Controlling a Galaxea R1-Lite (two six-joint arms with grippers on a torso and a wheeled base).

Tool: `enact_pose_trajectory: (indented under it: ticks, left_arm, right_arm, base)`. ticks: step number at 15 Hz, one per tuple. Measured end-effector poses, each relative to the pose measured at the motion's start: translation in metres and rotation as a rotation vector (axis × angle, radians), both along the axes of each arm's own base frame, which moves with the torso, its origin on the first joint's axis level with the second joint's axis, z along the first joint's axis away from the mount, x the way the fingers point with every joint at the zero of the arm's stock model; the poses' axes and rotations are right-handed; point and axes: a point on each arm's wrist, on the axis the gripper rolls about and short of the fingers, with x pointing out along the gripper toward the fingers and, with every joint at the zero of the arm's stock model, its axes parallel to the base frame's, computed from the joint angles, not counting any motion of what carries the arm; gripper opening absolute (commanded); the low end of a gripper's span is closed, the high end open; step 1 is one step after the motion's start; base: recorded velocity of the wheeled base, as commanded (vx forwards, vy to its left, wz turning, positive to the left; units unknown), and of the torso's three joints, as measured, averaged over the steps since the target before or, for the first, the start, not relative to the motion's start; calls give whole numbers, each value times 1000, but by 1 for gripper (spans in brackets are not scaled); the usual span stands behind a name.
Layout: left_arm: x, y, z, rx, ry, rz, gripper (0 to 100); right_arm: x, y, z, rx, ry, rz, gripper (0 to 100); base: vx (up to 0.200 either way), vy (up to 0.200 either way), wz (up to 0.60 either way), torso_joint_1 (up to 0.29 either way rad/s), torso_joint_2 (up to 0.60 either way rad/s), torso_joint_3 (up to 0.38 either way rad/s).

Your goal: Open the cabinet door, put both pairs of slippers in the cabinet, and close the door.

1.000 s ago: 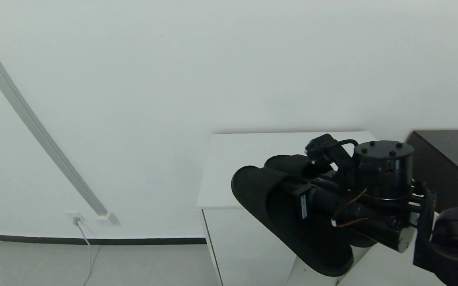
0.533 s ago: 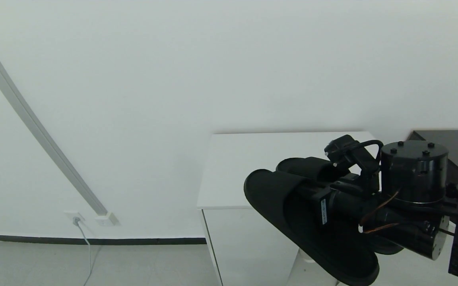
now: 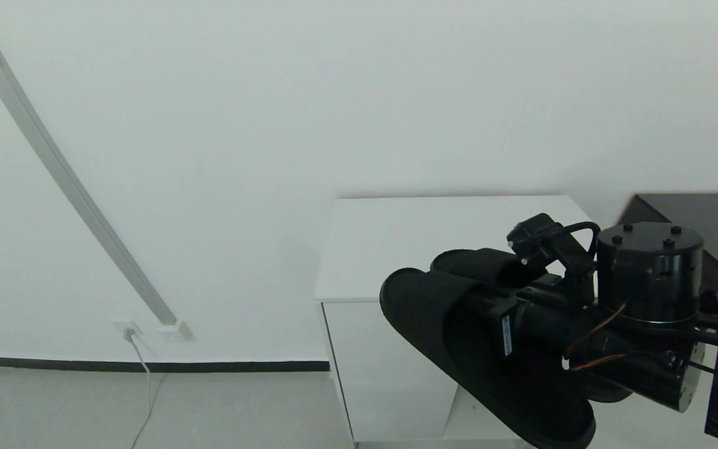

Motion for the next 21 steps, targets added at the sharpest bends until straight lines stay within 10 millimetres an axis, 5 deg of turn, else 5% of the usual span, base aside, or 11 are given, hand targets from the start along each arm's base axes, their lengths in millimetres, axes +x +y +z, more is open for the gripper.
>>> enact_pose_trajectory:
  ticks: [3,18,21]
  left_arm:
    - [0,0,0,0,0,0,0]
    - [0,0,0,-1,0,0,0]
    - [0,0,0,-1,0,0,0]
  right_arm:
    - [0,0,0,0,0,-1,0]
    - [-2,3,-4,-10,10,13,0]
    - [-2,4,-4,-10,9,15,0]
  base:
    - [-200,0,0,1,4,-1]
    - [0,0,0,0,0,0]
    - [0,-200,0,2,4,5]
